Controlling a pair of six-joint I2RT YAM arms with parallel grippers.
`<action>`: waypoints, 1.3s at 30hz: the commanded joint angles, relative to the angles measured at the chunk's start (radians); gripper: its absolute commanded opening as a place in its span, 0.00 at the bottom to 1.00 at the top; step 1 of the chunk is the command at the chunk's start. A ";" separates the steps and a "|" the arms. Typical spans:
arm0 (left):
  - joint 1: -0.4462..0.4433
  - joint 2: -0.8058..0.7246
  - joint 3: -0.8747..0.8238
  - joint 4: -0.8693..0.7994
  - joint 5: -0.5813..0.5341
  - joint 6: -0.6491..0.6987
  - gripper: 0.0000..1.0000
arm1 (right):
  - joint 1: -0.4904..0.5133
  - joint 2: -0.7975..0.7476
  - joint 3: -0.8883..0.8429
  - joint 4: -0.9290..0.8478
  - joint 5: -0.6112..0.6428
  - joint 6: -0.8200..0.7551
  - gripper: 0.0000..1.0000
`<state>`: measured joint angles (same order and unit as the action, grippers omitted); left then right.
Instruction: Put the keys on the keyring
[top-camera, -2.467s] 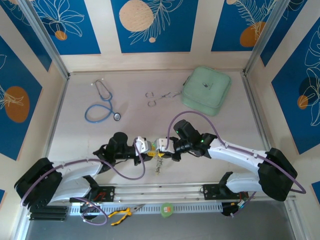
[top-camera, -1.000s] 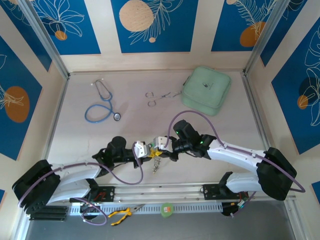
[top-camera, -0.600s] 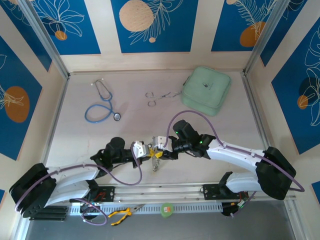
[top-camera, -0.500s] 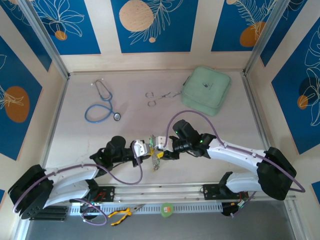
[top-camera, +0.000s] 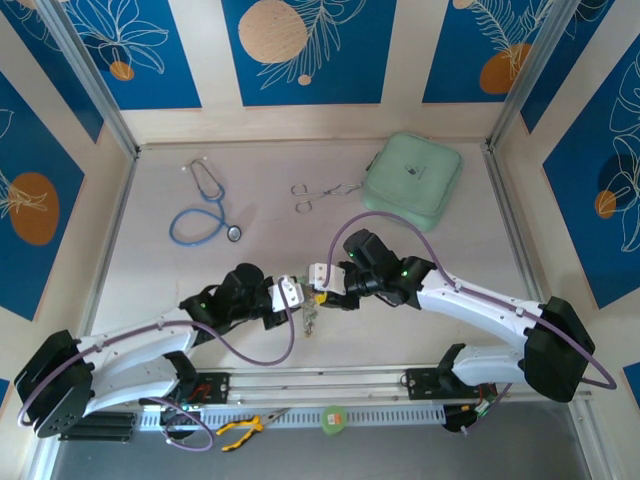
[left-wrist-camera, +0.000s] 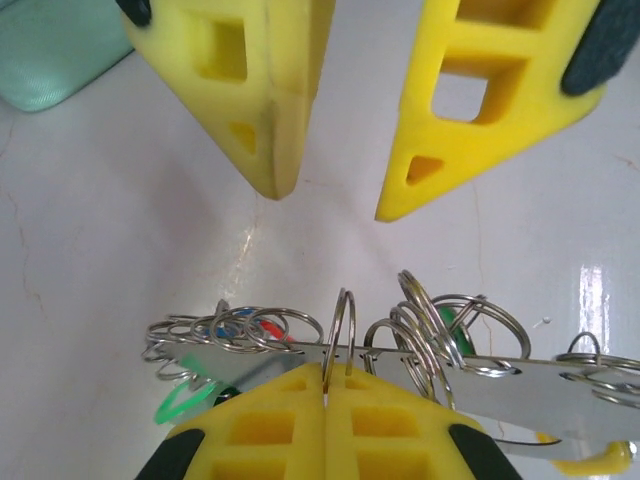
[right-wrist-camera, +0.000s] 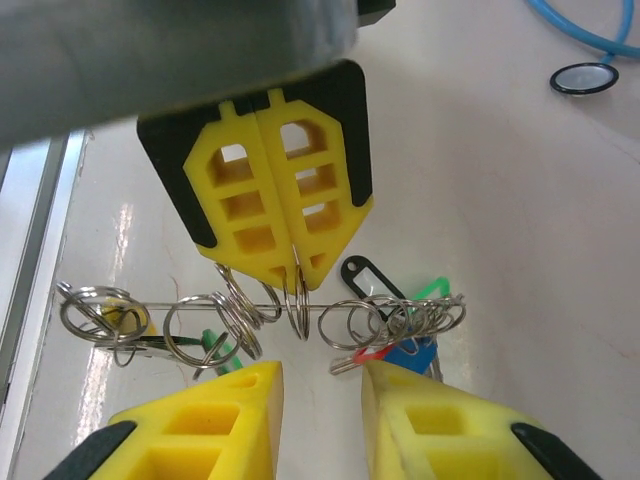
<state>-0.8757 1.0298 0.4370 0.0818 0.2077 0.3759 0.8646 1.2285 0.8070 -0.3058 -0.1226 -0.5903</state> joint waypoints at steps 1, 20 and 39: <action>-0.017 0.006 0.035 -0.025 -0.008 0.020 0.00 | -0.008 -0.001 -0.002 0.034 -0.033 0.003 0.26; -0.018 0.004 0.033 -0.033 0.011 -0.013 0.00 | 0.019 0.092 -0.080 0.163 -0.105 -0.018 0.26; -0.018 0.022 -0.053 0.068 0.010 -0.054 0.00 | 0.001 0.073 -0.242 0.423 -0.121 0.088 0.26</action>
<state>-0.8822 1.0405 0.3935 0.1192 0.2047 0.3382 0.8516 1.2850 0.5743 0.0586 -0.2283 -0.5209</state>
